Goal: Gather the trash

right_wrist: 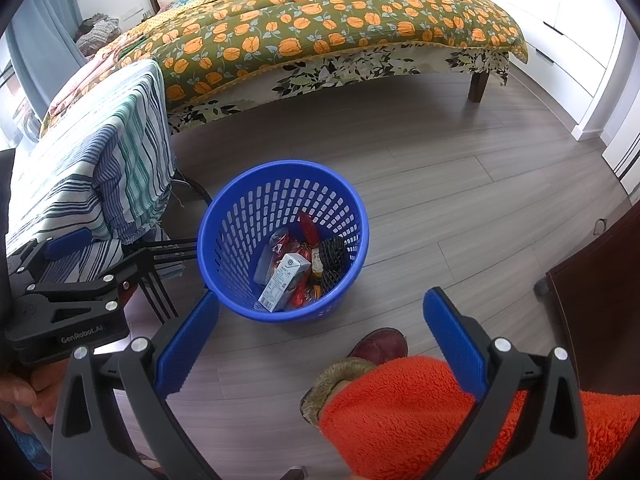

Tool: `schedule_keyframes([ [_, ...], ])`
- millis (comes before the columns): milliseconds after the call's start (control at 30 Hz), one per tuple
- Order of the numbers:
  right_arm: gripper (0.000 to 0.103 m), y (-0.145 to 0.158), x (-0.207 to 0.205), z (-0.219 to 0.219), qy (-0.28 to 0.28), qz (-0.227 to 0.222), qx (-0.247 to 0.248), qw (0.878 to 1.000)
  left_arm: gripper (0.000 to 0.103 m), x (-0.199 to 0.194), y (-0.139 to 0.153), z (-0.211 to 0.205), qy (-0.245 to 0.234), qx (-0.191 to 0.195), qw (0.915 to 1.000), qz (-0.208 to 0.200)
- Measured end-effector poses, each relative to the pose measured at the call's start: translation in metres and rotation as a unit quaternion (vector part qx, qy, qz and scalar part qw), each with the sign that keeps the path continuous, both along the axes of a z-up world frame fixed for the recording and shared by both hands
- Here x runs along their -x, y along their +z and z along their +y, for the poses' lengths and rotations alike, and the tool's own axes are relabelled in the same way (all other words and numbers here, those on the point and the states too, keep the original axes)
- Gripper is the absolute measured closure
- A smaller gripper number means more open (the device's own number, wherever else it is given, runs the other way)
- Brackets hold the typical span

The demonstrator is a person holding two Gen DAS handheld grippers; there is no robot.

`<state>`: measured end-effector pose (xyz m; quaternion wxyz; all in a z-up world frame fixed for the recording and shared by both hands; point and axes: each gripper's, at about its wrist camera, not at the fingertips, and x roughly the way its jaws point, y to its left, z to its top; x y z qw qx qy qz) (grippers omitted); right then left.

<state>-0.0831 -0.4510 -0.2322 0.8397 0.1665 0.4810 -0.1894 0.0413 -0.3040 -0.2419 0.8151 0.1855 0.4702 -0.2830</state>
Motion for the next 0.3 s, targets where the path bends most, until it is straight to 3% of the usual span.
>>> schedule_keyframes([
  [133, 0.005, -0.0011, 0.0013, -0.0014, -0.001, 0.002, -0.001, 1.0, 0.005, -0.0011, -0.0018, -0.0011, 0.003, 0.0, 0.9997, 0.024],
  [300, 0.005, -0.0007, 0.0019, -0.0038, -0.001, 0.002, -0.001, 1.0, 0.005, 0.0031, -0.0009, -0.0049, -0.001, -0.002, 0.9998, 0.022],
])
